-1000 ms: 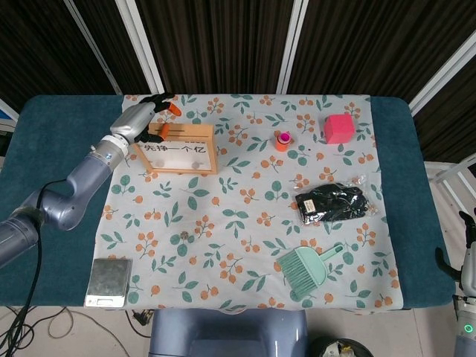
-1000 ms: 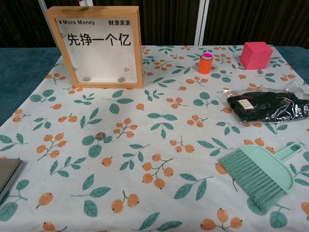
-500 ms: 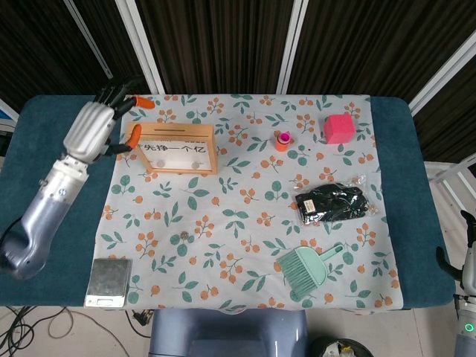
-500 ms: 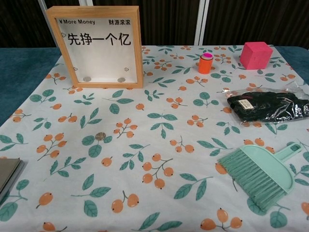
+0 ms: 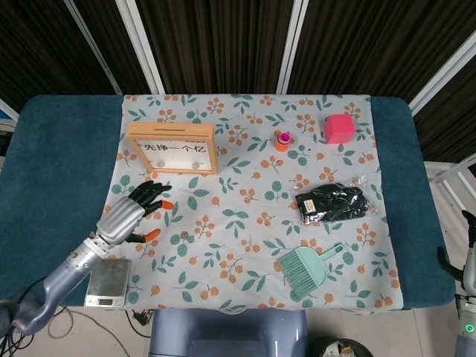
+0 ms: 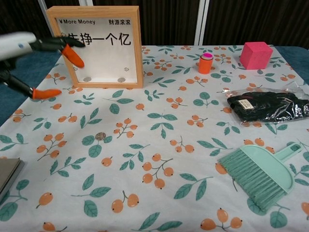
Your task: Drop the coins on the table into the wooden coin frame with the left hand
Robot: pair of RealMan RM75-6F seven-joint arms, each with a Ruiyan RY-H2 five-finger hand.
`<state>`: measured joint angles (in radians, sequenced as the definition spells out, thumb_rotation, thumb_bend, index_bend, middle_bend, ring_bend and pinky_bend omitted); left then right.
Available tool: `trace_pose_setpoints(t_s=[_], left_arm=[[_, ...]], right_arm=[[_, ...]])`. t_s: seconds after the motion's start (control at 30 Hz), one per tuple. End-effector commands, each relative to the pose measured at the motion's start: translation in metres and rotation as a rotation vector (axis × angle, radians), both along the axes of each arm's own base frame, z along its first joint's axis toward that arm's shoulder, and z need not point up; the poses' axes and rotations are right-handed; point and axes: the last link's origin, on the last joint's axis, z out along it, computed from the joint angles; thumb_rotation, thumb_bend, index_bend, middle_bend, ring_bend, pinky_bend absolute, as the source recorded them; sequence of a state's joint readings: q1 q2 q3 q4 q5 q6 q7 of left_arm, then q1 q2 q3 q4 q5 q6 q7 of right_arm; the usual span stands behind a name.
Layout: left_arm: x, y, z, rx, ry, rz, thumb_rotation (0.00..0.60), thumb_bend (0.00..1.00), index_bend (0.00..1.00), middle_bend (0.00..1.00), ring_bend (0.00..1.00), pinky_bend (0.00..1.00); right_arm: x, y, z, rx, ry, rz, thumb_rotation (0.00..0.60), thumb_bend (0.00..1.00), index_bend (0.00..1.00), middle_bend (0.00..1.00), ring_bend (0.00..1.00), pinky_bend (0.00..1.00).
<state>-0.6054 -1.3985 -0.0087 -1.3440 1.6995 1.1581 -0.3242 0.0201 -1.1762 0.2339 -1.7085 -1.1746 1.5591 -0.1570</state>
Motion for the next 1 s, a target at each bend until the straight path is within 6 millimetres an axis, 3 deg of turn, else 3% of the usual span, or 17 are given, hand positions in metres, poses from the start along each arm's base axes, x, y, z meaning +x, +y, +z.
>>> trace_pose_setpoints(t_s=[0.03, 0.23, 0.43, 0.73, 1.0], left_arm=[[-0.002, 0.000, -0.032, -0.045, 0.055, -0.003, 0.600, 0.22, 0.28, 0.04, 0.00, 0.00], [0.013, 0.012, -0.059, -0.048, 0.095, -0.039, 0.600, 0.21, 0.30, 0.03, 0.00, 0.00], [0.015, 0.016, -0.073, -0.009, 0.250, -0.101, 0.600, 0.24, 0.40, 0.04, 0.00, 0.00], [0.028, 0.023, -0.066, 0.073, 0.500, -0.208, 0.600, 0.25, 0.42, 0.04, 0.00, 0.00], [0.039, 0.019, -0.065, 0.036, 0.530, -0.180, 0.600, 0.25, 0.39, 0.04, 0.00, 0.00]], right_arm=[[0.000, 0.000, 0.000, -0.002, -0.005, 0.000, 0.600, 0.39, 0.17, 0.07, 0.03, 0.00], [0.000, 0.000, 0.001, -0.002, -0.006, -0.002, 0.600, 0.39, 0.17, 0.07, 0.03, 0.00], [0.000, 0.000, 0.002, -0.005, -0.008, -0.006, 0.600, 0.39, 0.17, 0.07, 0.03, 0.00], [0.000, 0.000, 0.001, -0.004, -0.014, -0.006, 0.600, 0.39, 0.17, 0.07, 0.03, 0.00], [-0.001, -0.001, 0.001, -0.005, -0.013, -0.008, 0.600, 0.39, 0.17, 0.07, 0.03, 0.00]])
